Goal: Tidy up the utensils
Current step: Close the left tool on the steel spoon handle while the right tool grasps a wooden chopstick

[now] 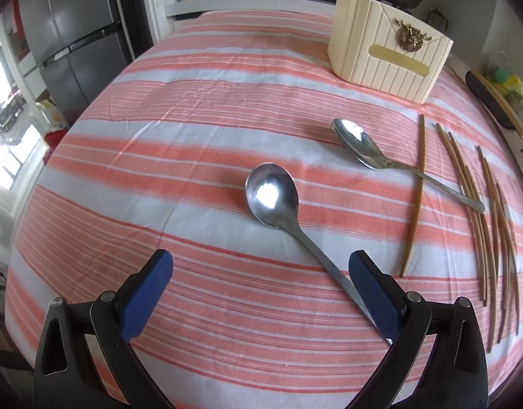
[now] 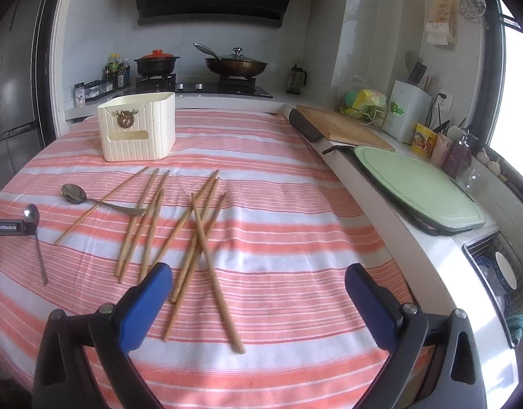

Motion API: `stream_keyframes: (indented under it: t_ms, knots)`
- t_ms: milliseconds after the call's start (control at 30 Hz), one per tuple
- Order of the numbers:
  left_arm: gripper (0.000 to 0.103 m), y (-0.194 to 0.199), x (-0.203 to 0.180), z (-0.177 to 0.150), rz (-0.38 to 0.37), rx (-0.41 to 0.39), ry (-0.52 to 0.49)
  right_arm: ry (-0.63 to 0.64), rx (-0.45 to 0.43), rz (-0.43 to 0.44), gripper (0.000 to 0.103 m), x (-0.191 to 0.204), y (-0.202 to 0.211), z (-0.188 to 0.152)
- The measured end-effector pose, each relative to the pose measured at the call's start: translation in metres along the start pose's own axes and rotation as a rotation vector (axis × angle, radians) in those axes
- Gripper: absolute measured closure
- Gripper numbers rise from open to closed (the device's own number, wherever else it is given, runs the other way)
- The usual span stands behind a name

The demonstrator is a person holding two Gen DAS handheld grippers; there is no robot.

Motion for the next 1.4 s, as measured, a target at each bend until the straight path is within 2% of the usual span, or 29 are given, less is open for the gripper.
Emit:
stream_keyframes:
  t_ms: [100,167,233,300,333,367,400,467,600,833,967,1033,1067,1100,1233,1300,1400]
  knots:
    - [0.001,-0.001,-0.010,-0.011,0.044,-0.018,-0.052,0.060,0.056,0.082,0.000,-0.004,-0.028,-0.002]
    - [0.001,-0.001,-0.010,-0.015,0.069,-0.033,-0.072,0.092,0.104,0.167,0.002,0.002,-0.048,-0.001]
    - [0.000,-0.001,-0.004,-0.017,0.084,-0.034,-0.078,0.132,0.132,0.244,0.012,0.013,-0.064,0.001]
    - [0.000,0.000,0.003,-0.016,0.089,-0.031,-0.073,0.175,0.159,0.306,0.034,0.028,-0.079,0.002]
    - [0.000,0.001,0.007,-0.016,0.096,-0.030,-0.073,0.197,0.187,0.326,0.039,0.035,-0.087,0.001]
    - [0.000,0.002,0.012,-0.016,0.103,-0.031,-0.074,0.216,0.216,0.343,0.049,0.042,-0.094,-0.001]
    - [0.000,0.004,0.017,-0.016,0.110,-0.031,-0.075,0.230,0.238,0.355,0.066,0.046,-0.098,-0.003]
    - [0.000,0.005,0.027,-0.015,0.116,-0.026,-0.072,0.226,0.258,0.374,0.087,0.050,-0.100,-0.005]
    - [0.000,0.005,0.046,-0.014,0.117,-0.017,-0.061,0.154,0.262,0.371,0.095,0.038,-0.092,-0.008]
    - [0.001,0.006,0.057,-0.014,0.082,-0.019,-0.100,0.037,0.279,0.190,0.096,-0.012,-0.073,-0.028]
    - [0.000,0.004,0.055,-0.014,0.026,-0.001,-0.138,0.033,0.342,0.150,0.093,-0.024,-0.078,-0.049]
    - [0.000,0.001,0.057,-0.013,-0.004,0.025,-0.115,0.000,0.338,0.163,0.077,-0.029,-0.075,-0.049]
    - [0.000,-0.001,0.059,-0.012,-0.021,0.037,-0.100,-0.014,0.320,0.170,0.060,-0.031,-0.070,-0.046]
    - [0.000,-0.001,0.059,-0.013,-0.029,0.034,-0.101,-0.023,0.293,0.179,0.054,-0.032,-0.066,-0.040]
    - [0.000,0.001,0.056,-0.013,-0.024,0.023,-0.149,0.025,0.257,0.283,0.054,-0.015,-0.061,-0.017]
    - [0.001,0.000,0.053,-0.009,-0.025,0.057,-0.167,0.066,0.292,0.348,0.054,-0.001,-0.070,-0.011]
    - [0.001,0.007,0.047,0.003,-0.072,0.045,-0.177,0.120,0.343,0.384,0.054,0.007,-0.087,-0.004]
Point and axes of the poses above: each gripper's, at about its wrist camera, not at the fingertips, and y roughly against the way its jaws point, x to its left, z to its top, the point moved 6 cm from there along -y, roughly the way its jaws point, and after that the axes turned 11 degrees about y, right-handed, at the moved point
